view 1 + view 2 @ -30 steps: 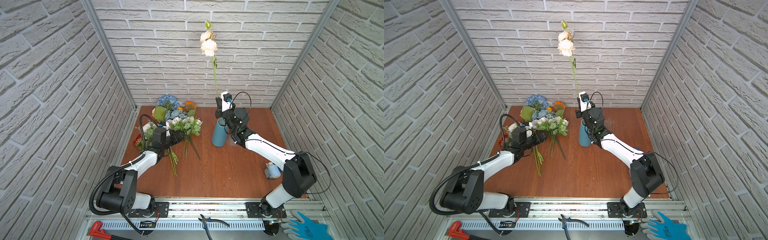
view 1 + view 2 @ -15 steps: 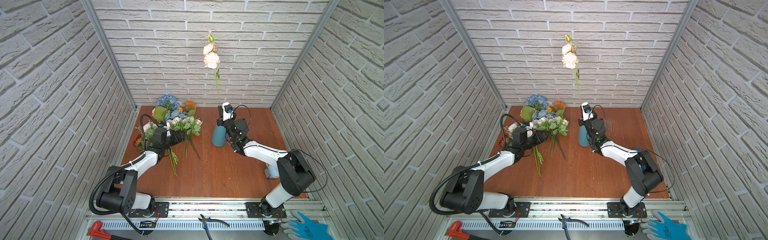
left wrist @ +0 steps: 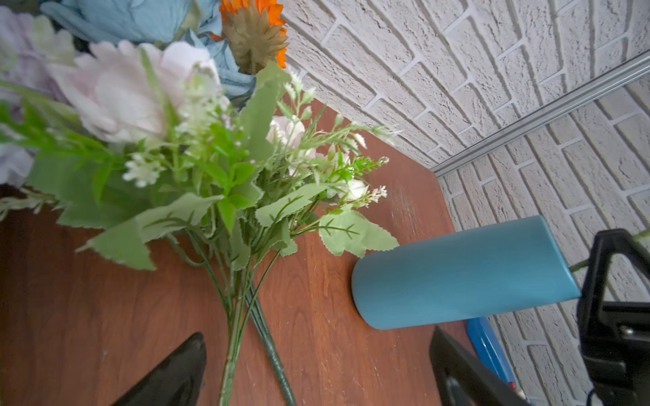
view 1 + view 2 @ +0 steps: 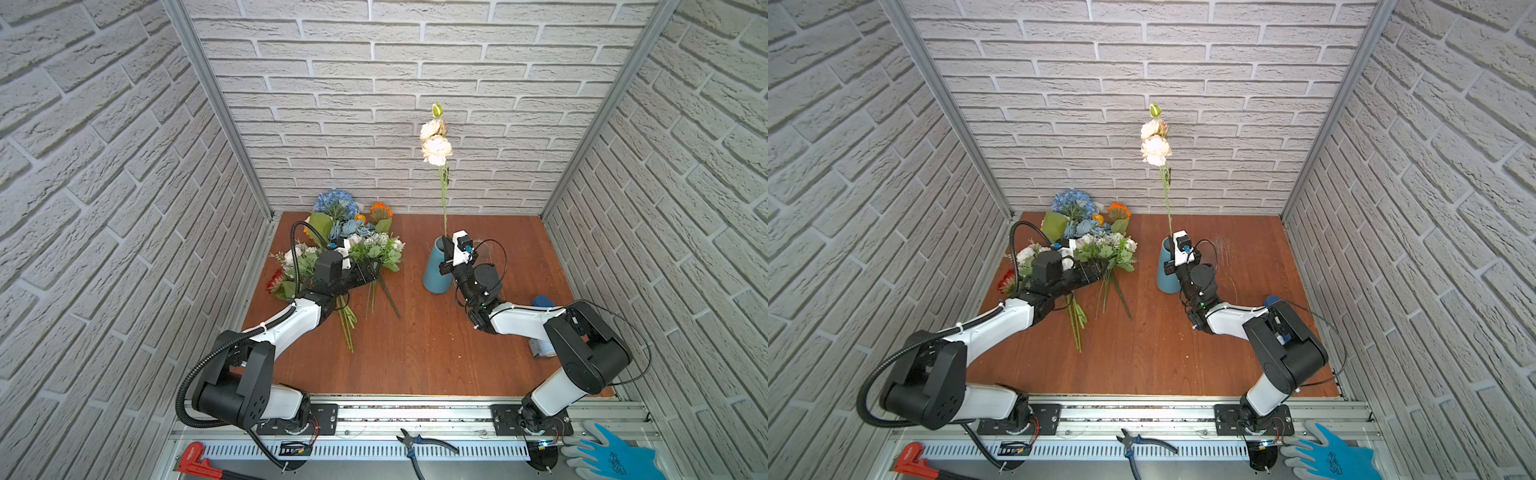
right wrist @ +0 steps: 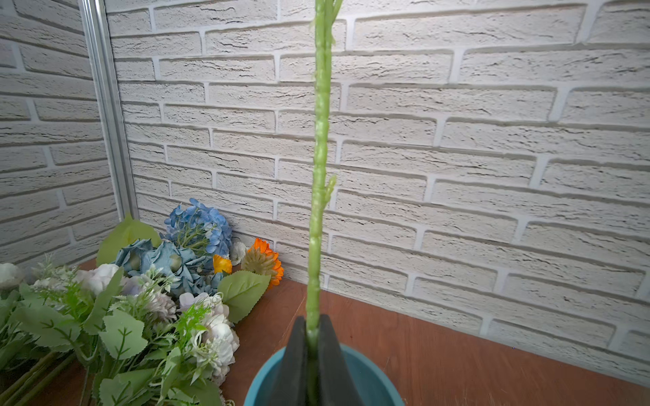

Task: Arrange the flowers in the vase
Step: 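Lower the peach flower stem into the teal vase with the right gripper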

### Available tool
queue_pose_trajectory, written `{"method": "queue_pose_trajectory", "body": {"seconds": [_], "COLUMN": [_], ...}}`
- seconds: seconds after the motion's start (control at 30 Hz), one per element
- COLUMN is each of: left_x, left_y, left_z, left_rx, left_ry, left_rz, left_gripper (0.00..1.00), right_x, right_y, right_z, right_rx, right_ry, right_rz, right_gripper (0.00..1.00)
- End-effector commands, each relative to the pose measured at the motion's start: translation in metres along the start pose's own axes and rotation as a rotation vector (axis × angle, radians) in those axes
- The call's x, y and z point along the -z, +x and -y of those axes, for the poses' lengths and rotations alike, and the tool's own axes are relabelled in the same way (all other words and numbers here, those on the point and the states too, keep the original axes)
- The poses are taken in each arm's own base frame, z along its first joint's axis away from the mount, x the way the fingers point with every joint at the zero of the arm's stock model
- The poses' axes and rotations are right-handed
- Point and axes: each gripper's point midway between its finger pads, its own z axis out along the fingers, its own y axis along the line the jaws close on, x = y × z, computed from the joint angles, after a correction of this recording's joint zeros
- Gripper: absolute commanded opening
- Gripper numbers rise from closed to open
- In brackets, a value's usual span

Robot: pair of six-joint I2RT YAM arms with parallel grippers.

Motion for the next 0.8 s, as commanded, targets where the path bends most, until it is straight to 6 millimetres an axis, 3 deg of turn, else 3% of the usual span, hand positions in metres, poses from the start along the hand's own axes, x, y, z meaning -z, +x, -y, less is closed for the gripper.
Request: {"method": "queue_pose_trajectory", "body": {"seconds": [0.0, 0.1, 0.27, 0.6, 0.77], "left_x": [-0.004, -0.004, -0.002, 0.013, 0.033], "left_y": [-0.011, -0.011, -0.011, -0.018, -0.033], "left_z": [0.011, 0.012, 0.012, 0.005, -0.008], "left_rx": [-0.034, -0.033, -0.033, -0.059, -0.043], "left_ry": [0.021, 0.020, 0.016, -0.044, -0.087], "left_rz": [0.032, 0.031, 0.030, 0.049, 0.084], "left_gripper": [0.98, 0.98, 0.98, 0.98, 0.98], "right_x": [0.012, 0.016, 0.019, 0.021, 0.032], "right_y": [-0.015, -0.008, -0.004, -0.013, -0.023], "right_z": [-0.003, -0.003, -0.003, -0.002, -0.004], "right_rx": [-0.036, -0.031, -0.032, -0.035, -0.032], "right_ry": [0.006, 0.018, 0.021, 0.023, 0.013], "right_rz": [0.067, 0.058, 0.051, 0.050, 0.026], "right_gripper": [0.11, 0.15, 0.30, 0.31, 0.32]}}
